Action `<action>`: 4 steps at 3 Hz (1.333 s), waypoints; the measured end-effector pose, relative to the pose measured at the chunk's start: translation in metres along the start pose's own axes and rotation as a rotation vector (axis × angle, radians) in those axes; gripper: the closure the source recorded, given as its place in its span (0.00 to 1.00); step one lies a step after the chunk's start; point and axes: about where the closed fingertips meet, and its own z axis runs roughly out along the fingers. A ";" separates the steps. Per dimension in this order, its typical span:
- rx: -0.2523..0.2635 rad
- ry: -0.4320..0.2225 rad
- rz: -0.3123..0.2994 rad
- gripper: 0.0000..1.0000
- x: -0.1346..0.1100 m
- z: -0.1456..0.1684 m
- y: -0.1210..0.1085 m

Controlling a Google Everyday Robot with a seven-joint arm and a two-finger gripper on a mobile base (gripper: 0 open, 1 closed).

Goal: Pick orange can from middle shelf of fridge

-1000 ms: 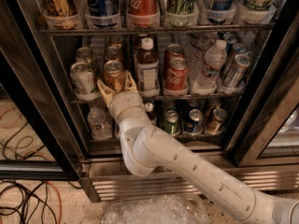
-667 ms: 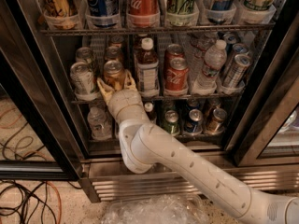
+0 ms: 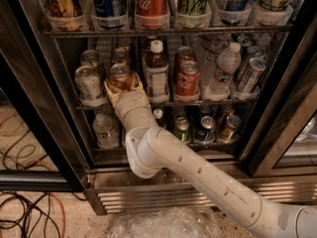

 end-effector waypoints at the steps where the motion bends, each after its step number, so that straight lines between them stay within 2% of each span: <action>1: 0.000 0.000 0.000 0.82 0.000 0.000 0.000; 2: 0.000 0.000 0.000 1.00 0.000 0.000 0.000; 4: 0.001 -0.019 -0.010 1.00 -0.006 -0.004 0.000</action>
Offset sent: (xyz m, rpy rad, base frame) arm 0.0000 0.0000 0.0000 0.0000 0.0000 0.0000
